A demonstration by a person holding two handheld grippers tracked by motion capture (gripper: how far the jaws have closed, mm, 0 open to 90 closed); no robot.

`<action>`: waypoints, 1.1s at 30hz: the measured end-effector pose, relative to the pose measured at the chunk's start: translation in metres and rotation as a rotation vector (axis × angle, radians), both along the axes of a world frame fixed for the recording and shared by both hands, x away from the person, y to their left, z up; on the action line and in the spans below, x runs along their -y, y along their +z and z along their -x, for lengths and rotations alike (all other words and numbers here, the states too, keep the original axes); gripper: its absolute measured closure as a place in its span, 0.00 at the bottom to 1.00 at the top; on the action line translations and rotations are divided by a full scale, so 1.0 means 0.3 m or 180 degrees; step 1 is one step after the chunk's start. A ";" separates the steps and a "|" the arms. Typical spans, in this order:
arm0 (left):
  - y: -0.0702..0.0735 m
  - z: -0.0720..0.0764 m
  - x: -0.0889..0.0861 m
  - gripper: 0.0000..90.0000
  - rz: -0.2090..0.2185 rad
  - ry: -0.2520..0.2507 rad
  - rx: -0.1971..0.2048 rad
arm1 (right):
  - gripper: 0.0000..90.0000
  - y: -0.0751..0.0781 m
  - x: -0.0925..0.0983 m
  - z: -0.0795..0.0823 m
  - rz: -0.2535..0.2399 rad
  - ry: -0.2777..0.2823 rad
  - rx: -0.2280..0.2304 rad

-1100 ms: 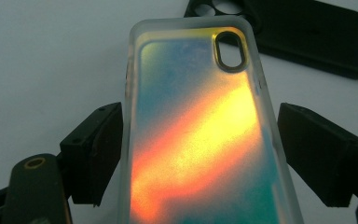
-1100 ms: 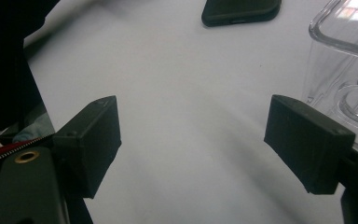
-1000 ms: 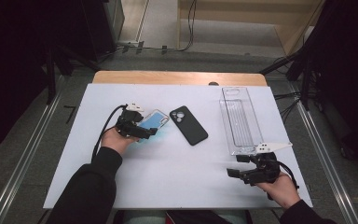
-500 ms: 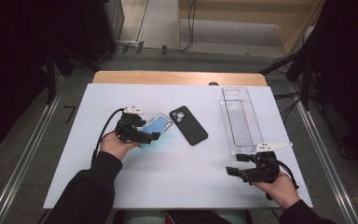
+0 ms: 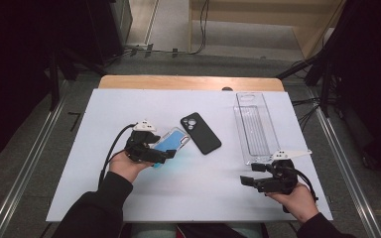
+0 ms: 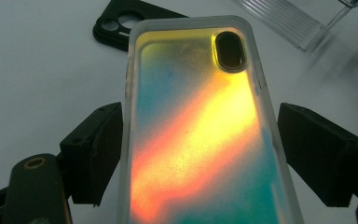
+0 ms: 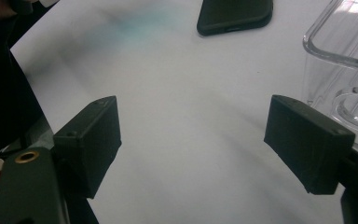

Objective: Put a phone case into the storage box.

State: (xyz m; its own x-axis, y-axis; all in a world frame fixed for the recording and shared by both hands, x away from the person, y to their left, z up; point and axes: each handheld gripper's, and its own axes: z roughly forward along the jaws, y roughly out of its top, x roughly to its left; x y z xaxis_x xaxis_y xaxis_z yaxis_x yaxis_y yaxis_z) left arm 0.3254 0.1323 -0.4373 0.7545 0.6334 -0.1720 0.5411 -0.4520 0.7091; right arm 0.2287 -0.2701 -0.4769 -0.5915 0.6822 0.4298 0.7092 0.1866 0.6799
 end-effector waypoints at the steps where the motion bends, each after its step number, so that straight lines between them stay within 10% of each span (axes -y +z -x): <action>1: 0.003 0.006 0.002 0.19 0.0008 -0.0001 0.0015 | 0.18 0.003 -0.001 0.001 -0.0010 -0.0020 -0.0006; 19: -0.019 0.118 0.087 0.19 0.0298 0.0145 0.0378 | 0.19 0.047 -0.054 0.012 -0.0032 -0.0069 0.0000; 33: -0.056 0.143 0.103 0.19 0.0631 0.0279 0.0214 | 0.20 0.070 -0.092 -0.005 0.0055 -0.0136 0.0011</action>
State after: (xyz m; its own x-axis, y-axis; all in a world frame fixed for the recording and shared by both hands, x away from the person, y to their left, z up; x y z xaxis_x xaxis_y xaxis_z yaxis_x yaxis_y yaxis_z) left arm 0.2824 0.1014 -0.4540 0.7119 0.6559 -0.2509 0.5208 -0.2535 0.8152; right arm 0.2302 -0.2425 -0.4560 -0.5633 0.7141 0.4157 0.7143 0.1679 0.6794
